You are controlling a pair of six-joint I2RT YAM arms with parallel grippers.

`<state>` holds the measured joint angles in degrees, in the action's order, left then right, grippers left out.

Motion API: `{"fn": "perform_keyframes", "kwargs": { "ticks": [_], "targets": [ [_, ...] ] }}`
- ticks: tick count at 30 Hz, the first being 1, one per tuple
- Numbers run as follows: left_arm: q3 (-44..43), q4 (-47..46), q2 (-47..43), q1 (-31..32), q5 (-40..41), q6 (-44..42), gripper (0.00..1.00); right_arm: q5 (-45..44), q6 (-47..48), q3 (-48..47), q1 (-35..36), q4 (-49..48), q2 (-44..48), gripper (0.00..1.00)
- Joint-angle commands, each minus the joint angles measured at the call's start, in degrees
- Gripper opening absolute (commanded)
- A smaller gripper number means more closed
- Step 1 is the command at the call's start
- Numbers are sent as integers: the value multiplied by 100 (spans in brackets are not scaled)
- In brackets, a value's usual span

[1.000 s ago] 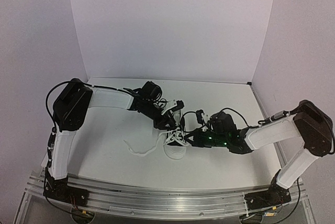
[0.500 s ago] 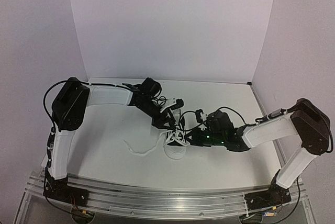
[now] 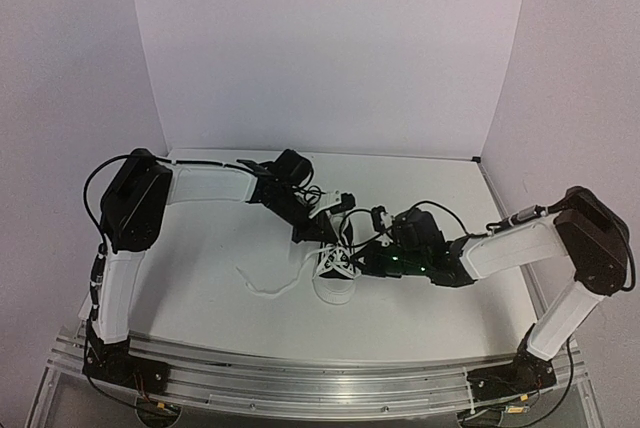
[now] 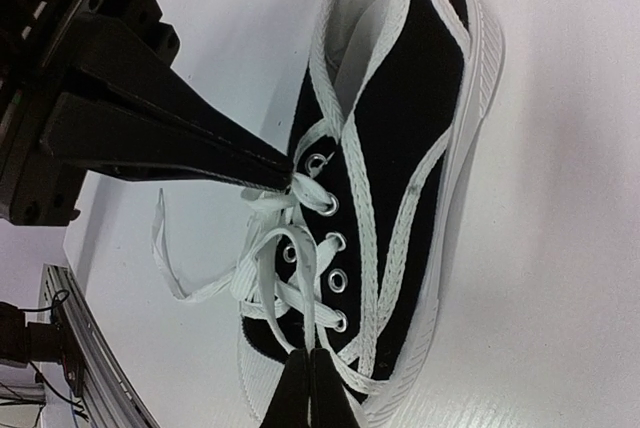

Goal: Tie the shoes

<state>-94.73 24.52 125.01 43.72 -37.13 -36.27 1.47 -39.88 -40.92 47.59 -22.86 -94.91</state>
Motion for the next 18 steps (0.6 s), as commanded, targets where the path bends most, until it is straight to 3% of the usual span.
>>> {"fn": "perform_keyframes", "kwargs": {
  "ticks": [1,11,18],
  "targets": [
    [-366,235,-74,-20,189,-29,0,79,88,-377,-2,-1,-205,0],
    [-724,595,-214,-27,60,306,0,20,386,-845,-65,595,-183,0],
    [-900,789,-232,-68,-147,1057,0,124,177,-1257,-61,810,-578,0]
  ]
}}
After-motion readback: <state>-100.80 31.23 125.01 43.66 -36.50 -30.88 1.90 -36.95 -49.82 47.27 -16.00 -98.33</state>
